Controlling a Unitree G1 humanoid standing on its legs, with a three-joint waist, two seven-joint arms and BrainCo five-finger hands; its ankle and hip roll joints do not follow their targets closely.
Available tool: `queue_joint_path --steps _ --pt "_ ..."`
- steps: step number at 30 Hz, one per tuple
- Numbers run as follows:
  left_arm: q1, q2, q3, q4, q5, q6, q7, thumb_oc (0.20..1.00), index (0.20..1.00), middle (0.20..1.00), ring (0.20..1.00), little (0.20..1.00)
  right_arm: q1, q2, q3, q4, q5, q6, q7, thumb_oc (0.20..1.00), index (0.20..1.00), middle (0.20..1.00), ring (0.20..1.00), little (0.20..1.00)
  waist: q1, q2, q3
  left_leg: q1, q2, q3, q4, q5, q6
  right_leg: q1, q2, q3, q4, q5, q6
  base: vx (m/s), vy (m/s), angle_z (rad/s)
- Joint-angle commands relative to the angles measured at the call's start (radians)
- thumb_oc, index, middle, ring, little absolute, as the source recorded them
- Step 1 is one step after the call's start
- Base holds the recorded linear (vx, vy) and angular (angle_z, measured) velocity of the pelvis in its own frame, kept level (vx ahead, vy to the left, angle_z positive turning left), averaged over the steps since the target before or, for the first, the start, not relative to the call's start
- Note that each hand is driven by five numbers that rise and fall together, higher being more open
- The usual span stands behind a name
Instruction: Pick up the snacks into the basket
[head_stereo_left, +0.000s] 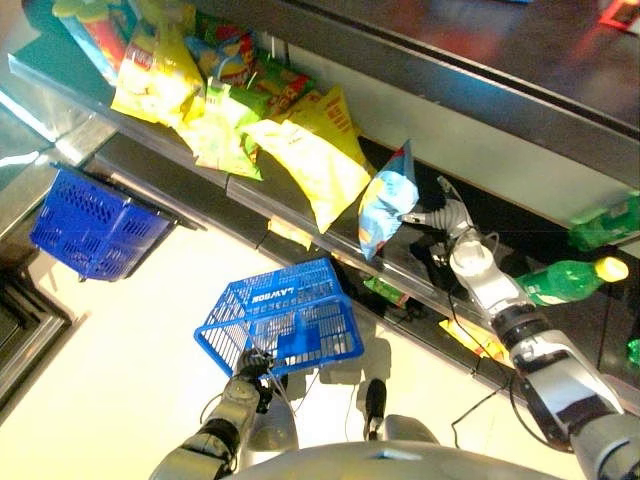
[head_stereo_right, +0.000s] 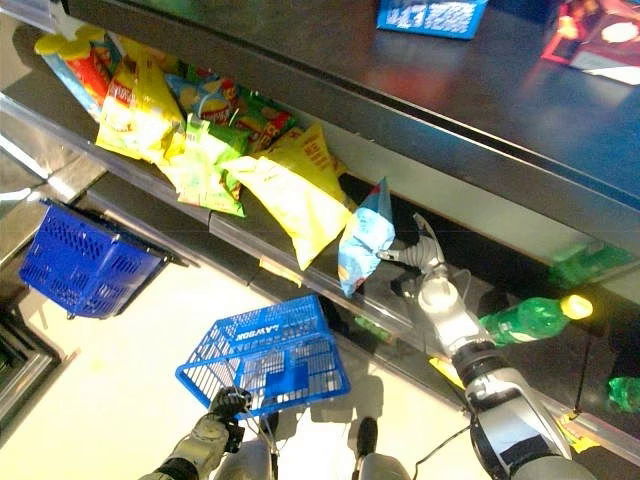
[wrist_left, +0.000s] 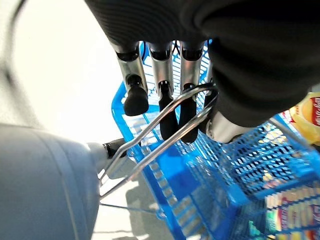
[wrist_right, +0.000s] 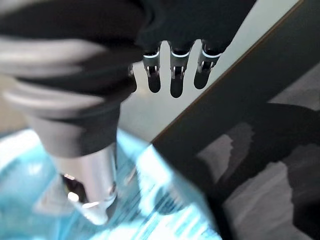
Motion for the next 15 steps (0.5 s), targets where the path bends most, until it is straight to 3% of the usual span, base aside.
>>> queue_joint_path --steps 1,15 --pt "0.046 0.055 -0.086 0.056 0.019 0.024 0.036 0.2 0.2 0.2 0.2 0.2 -0.131 -0.019 0.02 0.027 -0.027 -0.013 -0.033 1.0 1.0 1.0 1.0 1.0 0.024 -0.046 0.012 -0.03 -0.118 -0.004 -0.03 -0.002 0.074 -0.117 -0.011 0.067 0.003 0.107 0.049 -0.03 0.023 0.07" --pt "0.028 0.06 -0.101 0.046 -0.034 0.019 0.062 0.2 0.2 0.2 0.2 0.2 -0.286 0.042 0.055 0.177 0.046 -0.009 -0.033 1.0 1.0 1.0 1.0 1.0 0.074 -0.048 0.043 -0.073 -0.132 -0.034 -0.03 0.012 0.077 -0.142 -0.023 0.04 0.003 0.114 0.054 0.0 0.017 0.05"
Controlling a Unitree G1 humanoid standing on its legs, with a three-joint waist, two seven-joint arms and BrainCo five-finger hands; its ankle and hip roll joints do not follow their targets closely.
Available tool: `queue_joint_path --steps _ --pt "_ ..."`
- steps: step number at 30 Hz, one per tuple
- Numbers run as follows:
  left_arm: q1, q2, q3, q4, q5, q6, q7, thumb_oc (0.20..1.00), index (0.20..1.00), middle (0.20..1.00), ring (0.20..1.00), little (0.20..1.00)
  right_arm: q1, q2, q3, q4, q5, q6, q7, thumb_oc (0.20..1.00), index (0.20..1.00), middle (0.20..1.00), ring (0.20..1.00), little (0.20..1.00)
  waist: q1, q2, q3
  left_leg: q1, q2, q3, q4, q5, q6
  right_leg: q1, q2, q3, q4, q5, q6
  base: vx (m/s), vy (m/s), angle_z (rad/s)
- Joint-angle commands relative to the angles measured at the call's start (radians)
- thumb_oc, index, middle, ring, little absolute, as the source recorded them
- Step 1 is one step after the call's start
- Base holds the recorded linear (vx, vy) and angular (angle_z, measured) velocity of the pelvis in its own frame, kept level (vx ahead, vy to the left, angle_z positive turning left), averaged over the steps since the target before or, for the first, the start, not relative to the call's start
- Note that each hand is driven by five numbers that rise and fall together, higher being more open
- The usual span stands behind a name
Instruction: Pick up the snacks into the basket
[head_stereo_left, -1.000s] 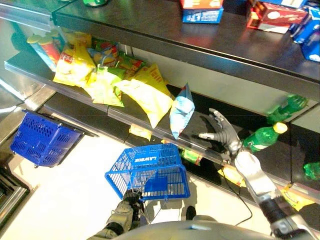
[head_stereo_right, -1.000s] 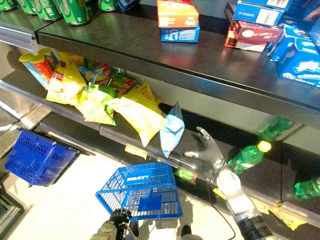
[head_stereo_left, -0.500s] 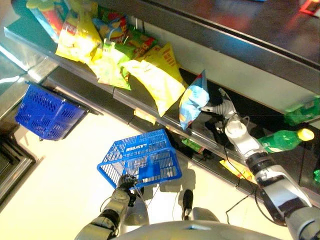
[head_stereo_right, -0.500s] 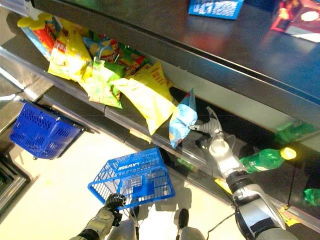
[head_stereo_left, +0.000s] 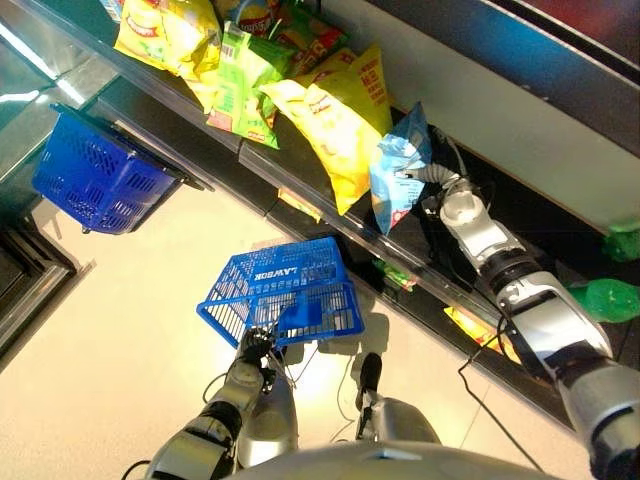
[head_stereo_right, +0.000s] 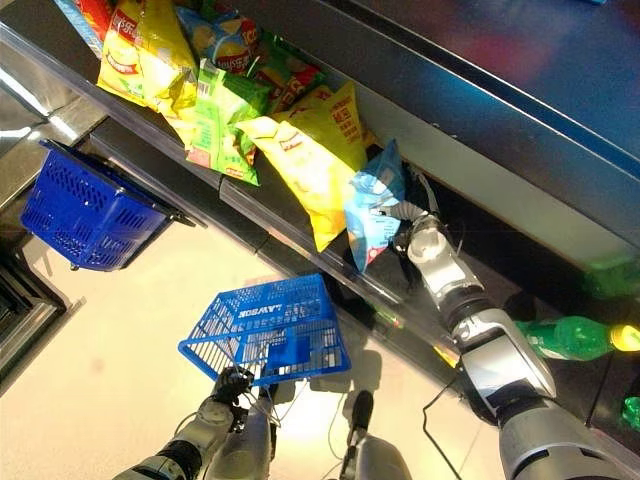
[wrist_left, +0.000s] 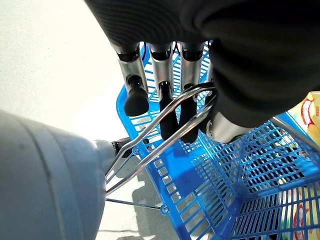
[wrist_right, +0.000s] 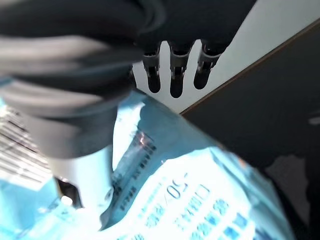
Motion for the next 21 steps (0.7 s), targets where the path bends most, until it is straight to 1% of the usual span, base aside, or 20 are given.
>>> queue_joint_path --steps 1,6,7,12,15,17,18,19,20,21 --pt "0.066 0.057 -0.066 0.046 -0.006 0.024 0.026 0.2 0.2 0.2 0.2 0.2 -0.095 0.033 0.025 0.047 0.04 -0.03 -0.006 1.0 1.0 1.0 1.0 1.0 0.034 -0.024 0.012 -0.029 -0.123 -0.012 -0.037 0.009 0.076 -0.113 -0.017 0.059 0.003 0.114 0.055 0.0 0.0 0.0" --pt "0.065 0.061 -0.074 0.038 -0.012 0.022 0.026 0.2 0.2 0.2 0.2 0.2 -0.125 0.058 0.038 0.112 0.05 -0.03 -0.002 1.0 1.0 1.0 1.0 1.0 0.049 -0.021 0.016 -0.047 -0.123 -0.015 -0.037 0.016 0.075 -0.13 -0.018 0.058 0.003 0.119 0.057 -0.01 0.008 0.04" --pt "0.067 0.062 -0.075 0.037 -0.016 0.02 0.025 0.2 0.2 0.2 0.2 0.2 -0.137 0.069 0.035 0.157 0.068 -0.029 0.003 1.0 1.0 1.0 1.0 1.0 0.057 -0.019 0.017 -0.056 -0.123 -0.018 -0.037 0.02 0.074 -0.137 -0.019 0.057 0.003 0.121 0.058 0.0 0.012 0.04" --pt "0.065 0.06 -0.075 0.042 -0.027 0.022 0.025 0.2 0.2 0.2 0.2 0.2 -0.133 0.108 0.03 0.215 0.109 -0.026 0.022 1.0 1.0 1.0 1.0 1.0 0.064 -0.021 0.02 -0.058 -0.124 -0.028 -0.037 0.022 0.072 -0.134 -0.019 0.045 0.003 0.116 0.057 0.02 -0.002 0.04" --pt "0.063 0.059 -0.08 0.04 -0.027 0.023 0.025 0.2 0.2 0.2 0.2 0.2 -0.12 0.125 0.028 0.247 0.113 -0.023 0.032 1.0 1.0 1.0 1.0 1.0 0.067 -0.023 0.02 -0.056 -0.125 -0.032 -0.037 0.021 0.074 -0.13 -0.019 0.041 0.003 0.113 0.057 0.02 -0.007 0.07" --pt "0.056 0.062 -0.087 0.042 -0.026 0.026 0.025 0.2 0.2 0.2 0.2 0.2 -0.123 0.143 0.041 0.303 0.089 -0.015 0.044 1.0 1.0 1.0 1.0 1.0 0.072 -0.025 0.02 -0.058 -0.124 -0.037 -0.037 0.021 0.074 -0.129 -0.019 0.037 0.003 0.112 0.057 0.0 -0.009 0.05" --pt "0.054 0.063 -0.091 0.041 -0.022 0.026 0.025 0.2 0.2 0.2 0.2 0.2 -0.126 0.148 0.05 0.324 0.065 -0.012 0.047 0.2 0.2 0.2 0.2 0.2 0.074 -0.025 0.019 -0.059 -0.123 -0.038 -0.037 0.022 0.074 -0.13 -0.019 0.037 0.003 0.112 0.057 0.0 0.0 0.0" --pt "0.054 0.063 -0.091 0.041 -0.022 0.026 0.025 0.2 0.2 0.2 0.2 0.2 -0.126 0.148 0.05 0.324 0.065 -0.012 0.047 0.2 0.2 0.2 0.2 0.2 0.074 -0.025 0.019 -0.059 -0.123 -0.038 -0.037 0.021 0.074 -0.13 -0.019 0.037 0.003 0.112 0.057 0.0 0.0 0.0" --pt "0.05 0.065 -0.097 0.039 -0.016 0.025 0.026 0.2 0.2 0.2 0.2 0.2 -0.134 0.151 0.071 0.35 0.01 -0.006 0.049 0.2 0.2 0.2 0.2 0.2 0.078 -0.026 0.02 -0.061 -0.122 -0.041 -0.037 0.023 0.073 -0.132 -0.019 0.034 0.003 0.112 0.058 0.0 -0.01 0.03" --pt "0.05 0.065 -0.097 0.039 -0.016 0.025 0.026 0.2 0.2 0.2 0.2 0.2 -0.134 0.151 0.071 0.35 0.01 -0.006 0.049 0.2 0.2 0.2 0.2 0.2 0.078 -0.026 0.02 -0.061 -0.122 -0.041 -0.037 0.023 0.073 -0.132 -0.019 0.034 0.003 0.112 0.058 0.0 0.0 0.0"
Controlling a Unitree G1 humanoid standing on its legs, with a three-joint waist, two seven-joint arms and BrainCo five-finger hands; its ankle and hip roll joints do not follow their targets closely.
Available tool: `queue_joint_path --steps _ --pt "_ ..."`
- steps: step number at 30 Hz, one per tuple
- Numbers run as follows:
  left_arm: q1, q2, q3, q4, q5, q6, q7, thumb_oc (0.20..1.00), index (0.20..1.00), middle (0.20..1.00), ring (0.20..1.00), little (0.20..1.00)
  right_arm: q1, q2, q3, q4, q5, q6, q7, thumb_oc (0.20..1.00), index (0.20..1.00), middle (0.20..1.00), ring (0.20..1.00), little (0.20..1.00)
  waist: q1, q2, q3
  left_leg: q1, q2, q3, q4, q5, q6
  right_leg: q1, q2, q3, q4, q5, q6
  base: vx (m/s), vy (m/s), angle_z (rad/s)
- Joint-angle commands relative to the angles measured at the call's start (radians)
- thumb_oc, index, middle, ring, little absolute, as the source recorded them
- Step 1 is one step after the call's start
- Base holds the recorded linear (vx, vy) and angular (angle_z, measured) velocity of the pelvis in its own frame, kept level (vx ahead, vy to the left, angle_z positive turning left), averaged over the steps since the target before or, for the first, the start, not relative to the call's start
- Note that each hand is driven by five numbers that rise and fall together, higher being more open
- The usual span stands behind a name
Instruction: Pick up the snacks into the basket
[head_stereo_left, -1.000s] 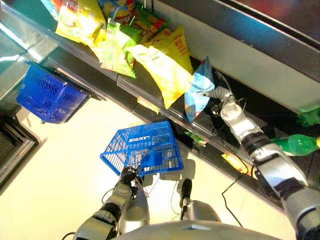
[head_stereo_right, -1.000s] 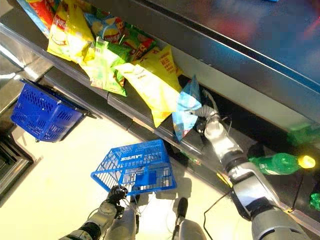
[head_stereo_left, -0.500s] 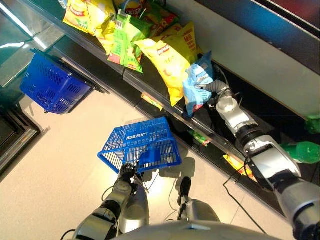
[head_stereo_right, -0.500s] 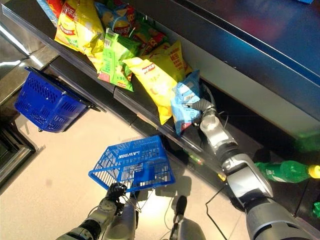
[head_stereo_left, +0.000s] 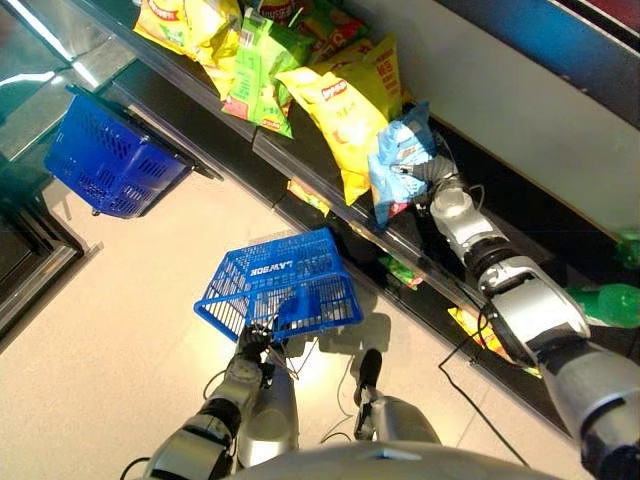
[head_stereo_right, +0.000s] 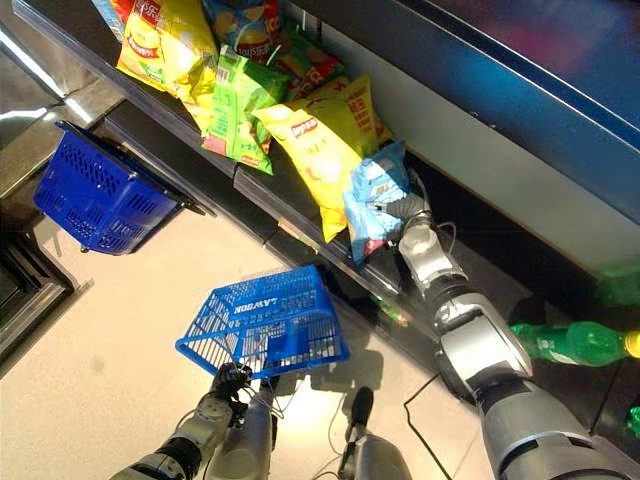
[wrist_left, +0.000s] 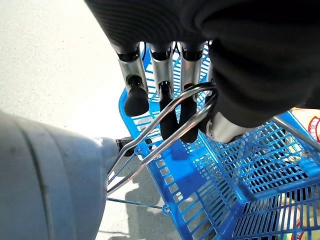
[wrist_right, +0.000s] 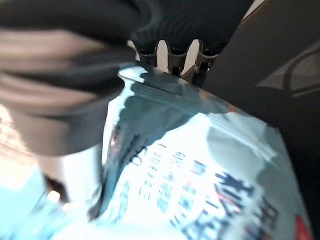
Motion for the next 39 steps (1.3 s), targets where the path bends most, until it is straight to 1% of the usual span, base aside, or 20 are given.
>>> queue_joint_path --steps 1,4,9,10,13,14,15,18,24,25,26,28,30,31,32,33,34,35,37,39 --pt "0.052 0.057 -0.094 0.056 0.025 0.03 0.023 0.2 0.2 0.2 0.2 0.2 -0.011 0.068 0.07 0.074 -0.079 0.034 0.052 0.2 0.2 0.2 0.2 0.2 0.071 -0.025 0.02 -0.01 -0.118 -0.007 -0.063 0.011 0.073 -0.111 -0.022 0.062 0.003 0.103 0.056 0.0 0.0 0.0" --pt "0.048 0.053 -0.097 0.051 0.03 0.031 0.025 0.2 0.2 0.2 0.2 0.2 0.02 0.084 0.045 0.101 -0.067 0.035 0.047 0.2 0.2 0.2 0.2 0.2 0.074 -0.022 0.021 -0.007 -0.118 -0.012 -0.063 0.01 0.073 -0.108 -0.023 0.06 0.003 0.103 0.056 0.0 0.0 0.0" --pt "0.041 0.045 -0.089 0.055 0.032 0.032 0.025 0.2 0.2 0.2 0.2 0.2 0.085 0.093 0.02 0.059 -0.038 0.024 0.042 0.2 0.2 0.2 0.2 0.2 0.068 -0.02 0.02 -0.002 -0.119 -0.013 -0.063 0.008 0.073 -0.105 -0.023 0.062 0.003 0.101 0.055 0.0 0.0 0.0" --pt "0.041 0.042 -0.072 0.063 0.038 0.034 0.025 0.2 0.2 0.2 0.2 0.2 0.175 0.094 -0.009 -0.01 0.008 0.009 0.036 0.2 0.2 0.2 0.2 0.2 0.057 -0.019 0.015 0.004 -0.121 -0.013 -0.063 0.005 0.073 -0.102 -0.024 0.063 0.003 0.099 0.055 0.0 0.0 0.0" --pt "0.045 0.043 -0.046 0.064 0.044 0.038 0.022 0.2 0.2 0.2 0.2 0.2 0.288 0.095 -0.043 -0.105 0.048 -0.002 0.035 0.2 0.2 0.2 0.2 0.2 0.039 -0.016 0.004 0.015 -0.124 -0.007 -0.063 -0.003 0.076 -0.093 -0.025 0.066 0.003 0.095 0.055 -0.01 0.001 0.01" --pt "0.046 0.043 -0.047 0.064 0.044 0.038 0.022 0.2 0.2 0.2 0.2 0.2 0.29 0.095 -0.043 -0.107 0.048 -0.001 0.035 0.2 0.2 0.2 0.2 0.2 0.04 -0.016 0.004 0.016 -0.124 -0.007 -0.063 -0.004 0.076 -0.092 -0.025 0.066 0.003 0.095 0.055 0.0 0.0 0.0" --pt "0.055 0.045 -0.027 0.066 0.05 0.041 0.017 0.2 0.2 0.2 0.2 0.2 0.36 0.085 -0.074 -0.152 0.062 -0.005 0.037 0.2 0.2 0.2 0.2 0.2 0.028 -0.015 -0.009 0.027 -0.126 -0.005 -0.063 -0.012 0.079 -0.083 -0.028 0.067 0.003 0.091 0.055 0.0 0.0 0.0" --pt "0.072 0.048 -0.001 0.061 0.059 0.043 0.01 0.2 0.2 0.2 0.2 0.2 0.443 0.047 -0.143 -0.247 0.087 -0.014 0.023 0.2 0.2 0.2 0.2 0.2 0.011 -0.014 -0.026 0.046 -0.129 0.003 -0.063 -0.023 0.083 -0.067 -0.03 0.07 0.003 0.087 0.055 0.01 0.001 0.01" --pt "0.102 0.053 0.034 0.047 0.074 0.044 -0.007 0.2 0.2 0.2 0.2 0.2 0.529 -0.051 -0.267 -0.442 0.136 -0.055 0.003 0.2 0.2 0.2 0.2 0.2 -0.016 -0.009 -0.061 0.079 -0.128 0.02 -0.063 -0.039 0.086 -0.044 -0.032 0.083 0.003 0.079 0.055 0.0 0.0 0.0" --pt "0.103 0.053 0.033 0.047 0.074 0.044 -0.007 0.2 0.2 0.2 0.2 0.2 0.531 -0.051 -0.268 -0.444 0.135 -0.054 0.003 0.2 0.2 0.2 0.2 0.2 -0.015 -0.008 -0.061 0.08 -0.128 0.02 -0.063 -0.039 0.086 -0.043 -0.032 0.083 0.003 0.079 0.055 0.05 0.001 -0.03" --pt "0.114 0.054 0.045 0.045 0.082 0.046 -0.014 0.2 0.2 0.2 0.2 0.2 0.561 -0.086 -0.307 -0.525 0.139 -0.07 0.009 0.2 0.2 0.2 0.2 0.2 -0.024 -0.008 -0.073 0.09 -0.127 0.025 -0.063 -0.043 0.086 -0.036 -0.032 0.086 0.003 0.075 0.055 0.04 -0.005 -0.03" --pt "0.121 0.054 0.048 0.045 0.085 0.046 -0.019 0.2 0.2 0.2 0.2 0.2 0.577 -0.101 -0.328 -0.572 0.144 -0.075 0.014 0.2 0.2 0.2 0.2 0.2 -0.027 -0.008 -0.078 0.096 -0.126 0.026 -0.063 -0.046 0.086 -0.032 -0.032 0.087 0.003 0.074 0.054 0.03 -0.008 -0.06" --pt "0.128 0.053 0.054 0.047 0.092 0.047 -0.028 0.2 0.2 0.2 0.2 0.2 0.597 -0.125 -0.369 -0.634 0.152 -0.09 0.011 0.2 0.2 0.2 0.2 0.2 -0.035 -0.008 -0.09 0.106 -0.124 0.029 -0.063 -0.051 0.086 -0.024 -0.031 0.09 0.003 0.07 0.055 0.05 -0.012 -0.06" --pt "0.133 0.052 0.06 0.049 0.097 0.049 -0.034 0.2 0.2 0.2 0.2 0.2 0.612 -0.141 -0.404 -0.697 0.164 -0.106 0.006 0.2 0.2 0.2 0.2 0.2 -0.042 -0.007 -0.101 0.114 -0.122 0.034 -0.063 -0.055 0.086 -0.018 -0.031 0.093 0.003 0.067 0.054 0.05 -0.008 -0.05" --pt "0.133 0.052 0.059 0.049 0.097 0.049 -0.034 0.2 0.2 0.2 0.2 0.2 0.614 -0.141 -0.405 -0.699 0.164 -0.104 0.006 0.2 0.2 0.2 0.2 0.2 -0.042 -0.007 -0.101 0.115 -0.122 0.035 -0.063 -0.056 0.086 -0.017 -0.031 0.094 0.003 0.066 0.054 0.05 -0.006 -0.08" --pt "0.136 0.05 0.068 0.052 0.1 0.053 -0.039 0.2 0.2 0.2 0.2 0.2 0.632 -0.152 -0.438 -0.785 0.175 -0.119 0.005 0.2 0.2 0.2 0.2 0.2 -0.049 -0.005 -0.111 0.122 -0.12 0.04 -0.063 -0.059 0.085 -0.012 -0.031 0.096 0.003 0.064 0.054 0.02 -0.003 -0.11" --pt "0.136 0.05 0.068 0.052 0.1 0.053 -0.039 0.2 0.2 0.2 0.2 0.2 0.632 -0.152 -0.439 -0.785 0.174 -0.119 0.004 0.2 0.2 0.2 0.2 0.2 -0.049 -0.005 -0.112 0.122 -0.12 0.04 -0.063 -0.059 0.085 -0.012 -0.031 0.096 0.003 0.064 0.054 0.04 -0.001 -0.12" --pt "0.135 0.051 0.076 0.055 0.102 0.056 -0.039 0.2 0.2 0.2 0.2 0.2 0.641 -0.157 -0.452 -0.839 0.18 -0.131 0.01 0.2 0.2 0.2 0.2 0.2 -0.054 -0.003 -0.118 0.126 -0.119 0.044 -0.063 -0.06 0.085 -0.01 -0.03 0.098 0.003 0.063 0.054 0.05 -0.009 -0.1" --pt "0.14 0.05 0.09 0.059 0.113 0.057 -0.045 0.2 0.2 0.2 0.2 0.2 0.7 -0.158 -0.484 -1.001 0.205 -0.16 0.065 0.2 0.2 0.2 0.2 0.2 -0.065 -0.002 -0.133 0.138 -0.115 0.052 -0.063 -0.065 0.084 -0.002 -0.028 0.104 0.003 0.059 0.055 0.06 -0.018 -0.08" --pt "0.143 0.049 0.091 0.062 0.117 0.056 -0.048 0.2 0.2 0.2 0.2 0.2 0.723 -0.155 -0.494 -1.045 0.208 -0.162 0.078 0.2 0.2 0.2 0.2 0.2 -0.067 -0.002 -0.139 0.143 -0.114 0.053 -0.063 -0.067 0.083 0.001 -0.028 0.106 0.003 0.058 0.054 0.04 -0.016 -0.11"
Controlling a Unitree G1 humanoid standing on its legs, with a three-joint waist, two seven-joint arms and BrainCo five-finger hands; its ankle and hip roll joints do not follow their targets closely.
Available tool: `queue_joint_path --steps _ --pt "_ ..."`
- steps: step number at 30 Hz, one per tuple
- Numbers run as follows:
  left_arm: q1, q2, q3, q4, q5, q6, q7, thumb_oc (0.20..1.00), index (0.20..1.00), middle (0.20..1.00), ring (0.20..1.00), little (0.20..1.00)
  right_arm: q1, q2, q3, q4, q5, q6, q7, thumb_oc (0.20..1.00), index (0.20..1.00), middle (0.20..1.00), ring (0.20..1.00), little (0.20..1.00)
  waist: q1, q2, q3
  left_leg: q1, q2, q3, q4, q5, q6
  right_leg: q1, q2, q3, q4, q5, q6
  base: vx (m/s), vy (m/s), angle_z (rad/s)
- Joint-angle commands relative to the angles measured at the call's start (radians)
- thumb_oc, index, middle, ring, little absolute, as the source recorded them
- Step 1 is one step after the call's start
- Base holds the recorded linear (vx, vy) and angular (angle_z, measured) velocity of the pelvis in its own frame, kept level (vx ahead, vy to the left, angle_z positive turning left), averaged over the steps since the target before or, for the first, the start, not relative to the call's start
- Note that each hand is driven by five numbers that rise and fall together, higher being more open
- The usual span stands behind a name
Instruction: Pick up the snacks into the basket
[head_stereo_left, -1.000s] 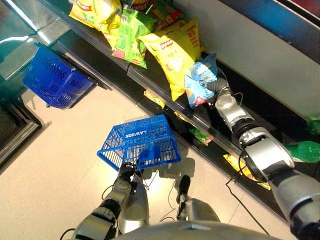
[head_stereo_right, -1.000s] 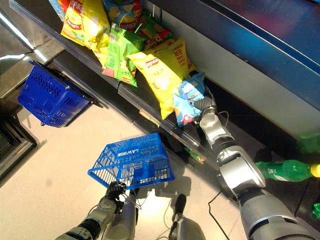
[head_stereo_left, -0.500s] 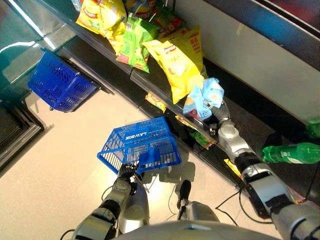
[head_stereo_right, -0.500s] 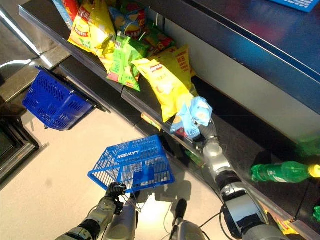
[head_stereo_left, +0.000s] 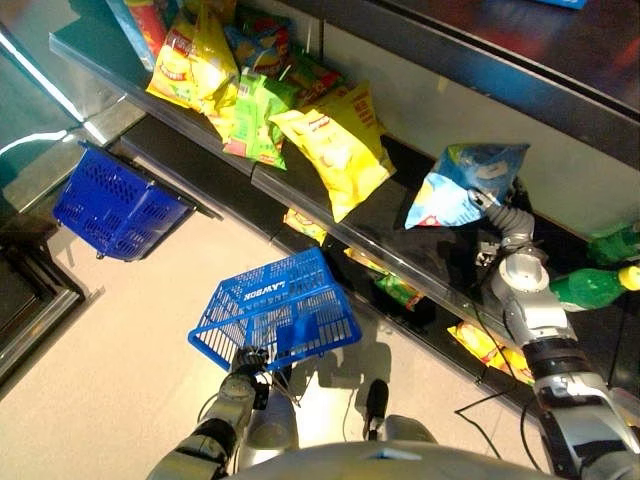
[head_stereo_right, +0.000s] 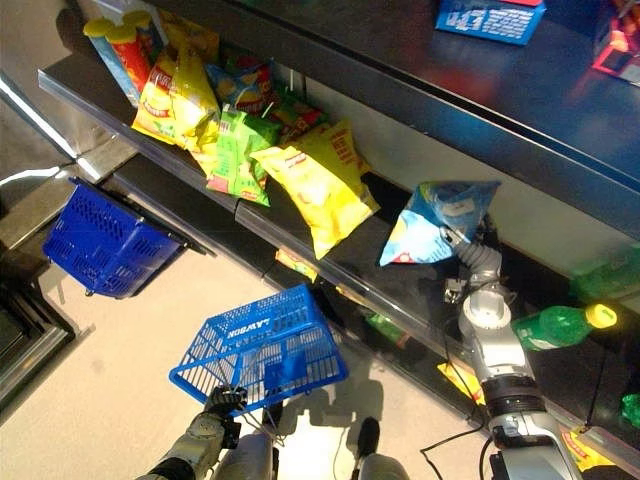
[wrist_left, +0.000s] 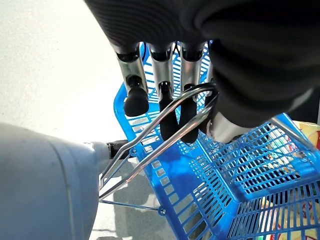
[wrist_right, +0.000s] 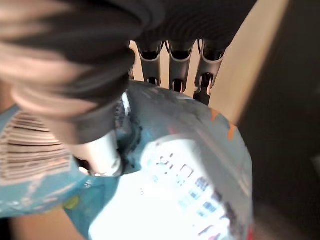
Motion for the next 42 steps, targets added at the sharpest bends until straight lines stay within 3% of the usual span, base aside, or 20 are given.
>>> queue_joint_path --steps 1,10,15,18,20,22,26,36,42 --pt "0.038 0.062 0.002 0.083 0.105 0.023 0.002 0.2 0.2 0.2 0.2 0.2 0.012 -0.039 -0.054 -0.138 0.051 -0.095 0.07 0.2 0.2 0.2 0.2 0.2 -0.005 -0.026 -0.045 0.024 -0.097 0.019 -0.005 -0.089 0.066 -0.071 -0.003 0.069 0.004 0.046 0.039 0.05 -0.021 -0.14" --pt "0.05 0.058 0.033 0.097 0.128 0.016 -0.04 0.2 0.2 0.2 0.2 0.2 0.267 -0.026 -0.02 -0.371 0.101 -0.081 0.303 0.2 0.2 0.2 0.2 0.2 -0.037 -0.02 -0.077 0.051 -0.087 0.04 -0.005 -0.101 0.065 -0.052 0.005 0.083 0.004 0.037 0.035 0.04 -0.016 -0.06" --pt "0.049 0.052 0.051 0.118 0.138 0.015 -0.05 0.2 0.2 0.2 0.2 0.2 0.4 -0.013 0.03 -0.325 0.029 -0.049 0.362 0.2 0.2 0.2 0.2 0.2 -0.054 -0.018 -0.087 0.064 -0.083 0.042 -0.005 -0.107 0.062 -0.041 0.011 0.083 0.004 0.031 0.032 0.03 -0.019 -0.03" --pt "0.044 0.051 0.059 0.125 0.136 0.014 -0.043 0.2 0.2 0.2 0.2 0.2 0.451 -0.006 0.077 -0.229 -0.077 -0.039 0.362 0.2 0.2 0.2 0.2 0.2 -0.061 -0.019 -0.091 0.071 -0.079 0.045 -0.005 -0.109 0.059 -0.036 0.015 0.084 0.004 0.028 0.031 0.02 -0.022 -0.01" --pt "0.043 0.046 0.065 0.112 0.123 0.012 -0.035 0.2 0.2 0.2 0.2 0.2 0.478 -0.008 0.127 -0.074 -0.253 -0.014 0.335 0.2 0.2 0.2 0.2 0.2 -0.068 -0.017 -0.095 0.077 -0.075 0.047 -0.005 -0.11 0.056 -0.031 0.019 0.083 0.004 0.025 0.03 0.0 0.0 0.0" --pt "0.044 0.047 0.067 0.106 0.116 0.012 -0.034 0.2 0.2 0.2 0.2 0.2 0.472 -0.007 0.141 -0.034 -0.289 -0.009 0.329 0.2 0.2 0.2 0.2 0.2 -0.07 -0.017 -0.094 0.079 -0.073 0.048 -0.005 -0.11 0.055 -0.03 0.021 0.083 0.004 0.024 0.03 0.01 -0.017 -0.04" --pt "0.04 0.066 0.035 -0.023 0.057 -0.014 -0.015 0.2 0.2 0.2 0.2 0.2 0.422 0.017 0.237 0.292 -0.432 0.032 0.277 0.2 0.2 0.2 0.2 0.2 -0.075 -0.013 -0.095 0.084 -0.066 0.049 -0.005 -0.11 0.052 -0.028 0.026 0.087 0.004 0.021 0.026 0.0 -0.017 -0.02" --pt "0.003 0.081 -0.076 -0.306 0.003 -0.051 -0.035 0.2 0.2 0.2 0.2 0.2 0.313 0.034 0.327 0.474 -0.538 0.061 0.237 0.2 0.2 0.2 0.2 0.2 -0.078 -0.001 -0.061 0.049 -0.063 0.042 -0.005 -0.091 0.048 -0.057 0.027 0.09 0.004 0.029 0.023 -0.04 -0.017 -0.02" --pt "-0.105 0.05 -0.209 -0.418 -0.072 -0.074 -0.037 0.2 0.2 0.2 0.2 0.2 0.139 0.089 0.453 0.554 -0.545 0.066 0.195 0.2 0.2 0.2 0.2 0.2 -0.082 0.01 -0.002 -0.038 -0.065 0.042 -0.005 -0.053 0.045 -0.151 0.033 0.103 0.004 0.066 0.019 -0.14 -0.021 -0.04"
